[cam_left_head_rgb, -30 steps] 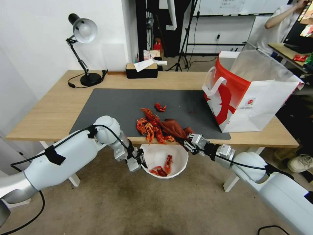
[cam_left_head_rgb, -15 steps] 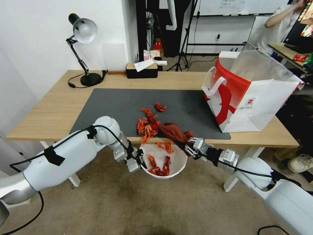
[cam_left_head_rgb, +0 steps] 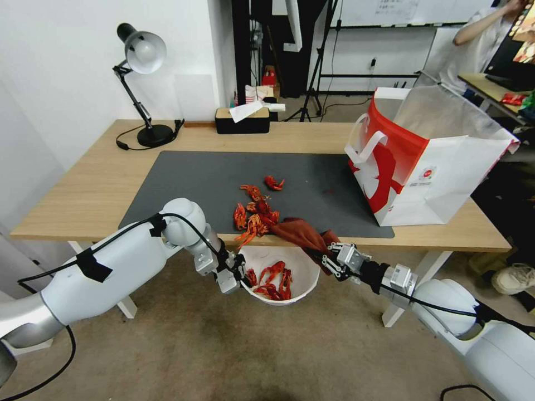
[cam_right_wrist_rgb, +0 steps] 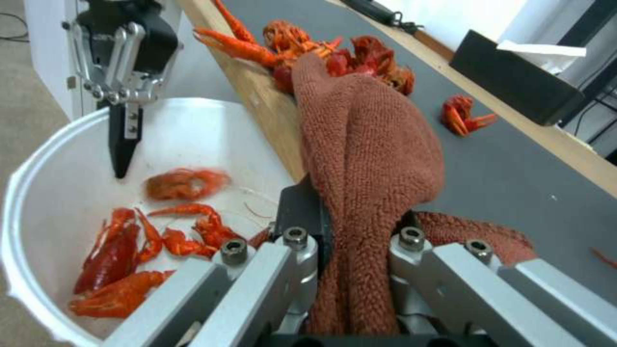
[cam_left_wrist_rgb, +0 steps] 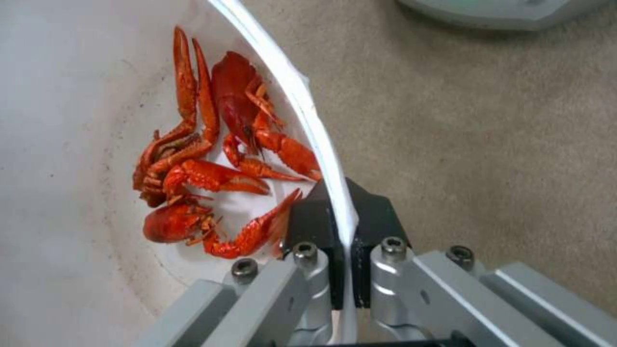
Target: Sweep shrimp from table into container with towel, then put container into takeout bag.
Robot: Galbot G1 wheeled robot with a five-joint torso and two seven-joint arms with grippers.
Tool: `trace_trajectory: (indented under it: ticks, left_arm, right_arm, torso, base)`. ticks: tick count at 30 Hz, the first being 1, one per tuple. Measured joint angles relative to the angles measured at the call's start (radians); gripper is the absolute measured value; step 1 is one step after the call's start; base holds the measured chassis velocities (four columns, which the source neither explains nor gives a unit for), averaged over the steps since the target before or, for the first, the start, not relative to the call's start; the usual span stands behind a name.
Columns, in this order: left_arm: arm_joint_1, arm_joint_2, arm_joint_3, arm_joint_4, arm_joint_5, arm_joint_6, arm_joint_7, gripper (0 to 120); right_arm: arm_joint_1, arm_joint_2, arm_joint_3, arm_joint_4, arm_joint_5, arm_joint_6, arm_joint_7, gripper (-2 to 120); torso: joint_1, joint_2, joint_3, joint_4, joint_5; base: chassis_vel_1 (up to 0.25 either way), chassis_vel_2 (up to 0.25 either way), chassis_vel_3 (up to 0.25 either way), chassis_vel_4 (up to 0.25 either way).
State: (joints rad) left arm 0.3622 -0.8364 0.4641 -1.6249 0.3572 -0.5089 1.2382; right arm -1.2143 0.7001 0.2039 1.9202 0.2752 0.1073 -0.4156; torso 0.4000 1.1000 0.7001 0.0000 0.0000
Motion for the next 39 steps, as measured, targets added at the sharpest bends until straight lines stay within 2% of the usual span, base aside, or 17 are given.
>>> trace_trajectory:
  ticks: [8, 16, 22, 27, 31, 33, 35, 36, 38, 39]
  left_arm:
    - [0.01, 0.007, -0.007, -0.002, 0.003, -0.003, -0.001, 0]
    - [0.023, 0.025, -0.02, -0.014, 0.004, -0.003, -0.002, 0]
    - [0.035, 0.042, -0.032, -0.019, 0.006, -0.005, -0.002, 0]
    - [0.047, 0.053, -0.034, -0.025, 0.013, -0.007, -0.002, 0]
    - [0.06, 0.064, -0.046, -0.027, 0.026, -0.016, -0.002, 0]
    - [0.061, 0.065, -0.047, -0.027, 0.026, -0.016, -0.002, 0]
    - [0.065, 0.075, -0.057, -0.027, 0.027, -0.022, -0.002, 0]
    - [0.065, 0.075, -0.057, -0.027, 0.027, -0.022, -0.002, 0]
    - [0.077, 0.089, -0.076, -0.028, 0.024, -0.026, -0.004, 0]
    - [0.077, 0.089, -0.076, -0.028, 0.024, -0.026, -0.004, 0]
  right_arm:
    - [-0.044, -0.01, 0.042, 0.042, 0.009, 0.001, -0.039, 6]
    - [-0.045, -0.001, 0.038, 0.057, 0.068, 0.001, -0.053, 6]
    - [-0.028, 0.004, 0.043, 0.086, 0.188, -0.001, -0.06, 6]
    - [0.027, 0.0, 0.043, 0.096, 0.265, -0.019, 0.005, 6]
    - [0.22, 0.012, -0.05, 0.008, 0.279, -0.034, 0.167, 6]
    - [0.238, 0.014, -0.06, -0.002, 0.279, -0.035, 0.177, 6]
    - [0.389, 0.038, -0.171, -0.094, 0.278, -0.048, 0.241, 6]
    - [0.389, 0.038, -0.171, -0.094, 0.278, -0.048, 0.241, 6]
    - [0.577, 0.082, -0.304, -0.231, 0.269, -0.058, 0.275, 6]
    - [0.577, 0.082, -0.304, -0.231, 0.269, -0.058, 0.275, 6]
  torso:
    - [0.0, 0.0, 0.0, -0.0001, -0.0001]
    - [0.0, 0.0, 0.0, 0.0, 0.0002]
    - [0.0, 0.0, 0.0, -0.0001, -0.0001]
    - [0.0, 0.0, 0.0, -0.0002, -0.0003]
    - [0.0, 0.0, 0.0, -0.0002, 0.0001]
    - [0.0, 0.0, 0.0, -0.0002, 0.0001]
    - [0.0, 0.0, 0.0, -0.0001, 0.0003]
    - [0.0, 0.0, 0.0, -0.0001, 0.0003]
    - [0.0, 0.0, 0.0, 0.0001, -0.0006]
    - [0.0, 0.0, 0.0, 0.0001, -0.0006]
  base:
    - [0.0, 0.0, 0.0, 0.0]
    - [0.0, 0.0, 0.0, 0.0]
    - [0.0, 0.0, 0.0, 0.0]
    - [0.0, 0.0, 0.0, 0.0]
    - [0.0, 0.0, 0.0, 0.0]
    - [0.0, 0.0, 0.0, 0.0]
    - [0.0, 0.0, 0.0, 0.0]
    - [0.0, 0.0, 0.0, 0.0]
    - [0.0, 0.0, 0.0, 0.0]
    - [0.0, 0.0, 0.0, 0.0]
